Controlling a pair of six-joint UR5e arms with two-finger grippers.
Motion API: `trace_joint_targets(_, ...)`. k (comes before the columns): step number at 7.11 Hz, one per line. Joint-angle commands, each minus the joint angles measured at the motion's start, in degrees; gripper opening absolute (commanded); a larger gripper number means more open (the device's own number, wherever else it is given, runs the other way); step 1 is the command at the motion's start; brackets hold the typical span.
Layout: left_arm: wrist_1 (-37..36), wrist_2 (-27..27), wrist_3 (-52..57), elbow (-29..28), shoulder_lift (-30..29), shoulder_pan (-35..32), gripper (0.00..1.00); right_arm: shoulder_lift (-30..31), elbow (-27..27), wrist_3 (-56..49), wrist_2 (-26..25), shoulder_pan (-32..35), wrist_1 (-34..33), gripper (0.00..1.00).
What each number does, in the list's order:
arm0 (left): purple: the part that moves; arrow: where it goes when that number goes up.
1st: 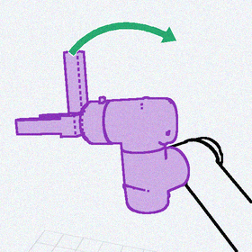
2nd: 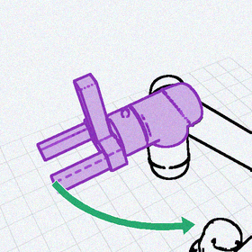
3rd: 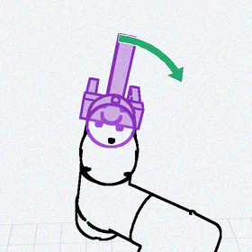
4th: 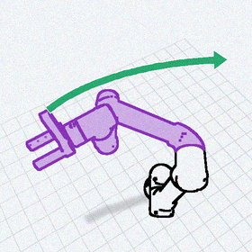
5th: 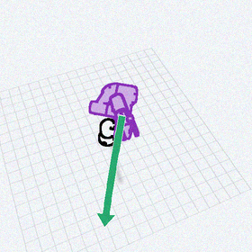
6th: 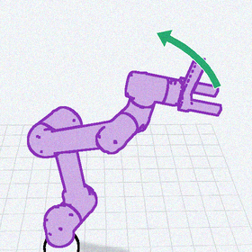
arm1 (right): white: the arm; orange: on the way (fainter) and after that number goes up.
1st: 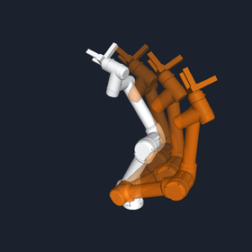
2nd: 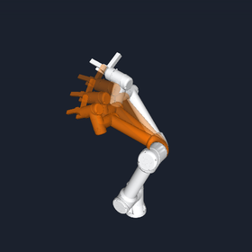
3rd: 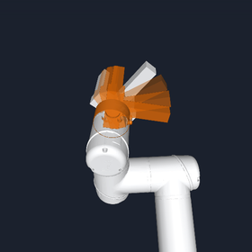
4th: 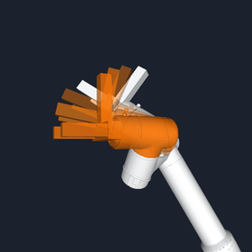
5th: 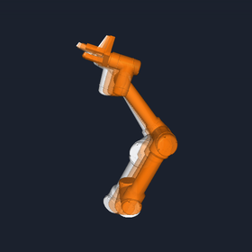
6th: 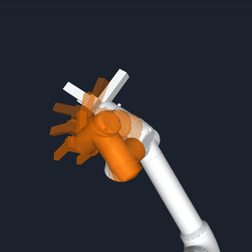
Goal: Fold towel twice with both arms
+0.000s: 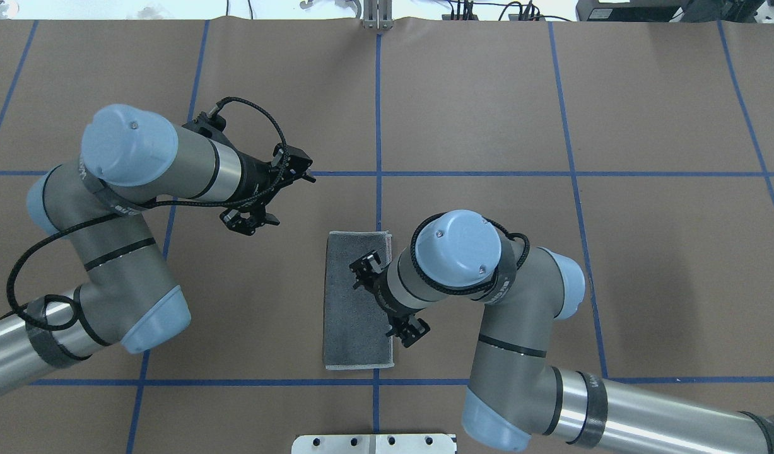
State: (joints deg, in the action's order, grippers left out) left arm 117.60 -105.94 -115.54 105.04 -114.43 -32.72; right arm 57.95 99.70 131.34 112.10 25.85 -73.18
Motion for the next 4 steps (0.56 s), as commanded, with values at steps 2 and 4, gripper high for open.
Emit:
trace_joint_targets(2, 0.97, 12.04, -6.36, 7.0, 6.82, 11.41, 1.0, 4.71, 2.0, -9.51, 1.28, 9.46, -0.47, 1.0)
trace_joint_targets(4, 9.53, 22.48, -11.71, 7.46, 9.65, 18.63, 0.94, 5.33, 1.64, -10.41, 0.84, 10.1, -0.56, 1.0)
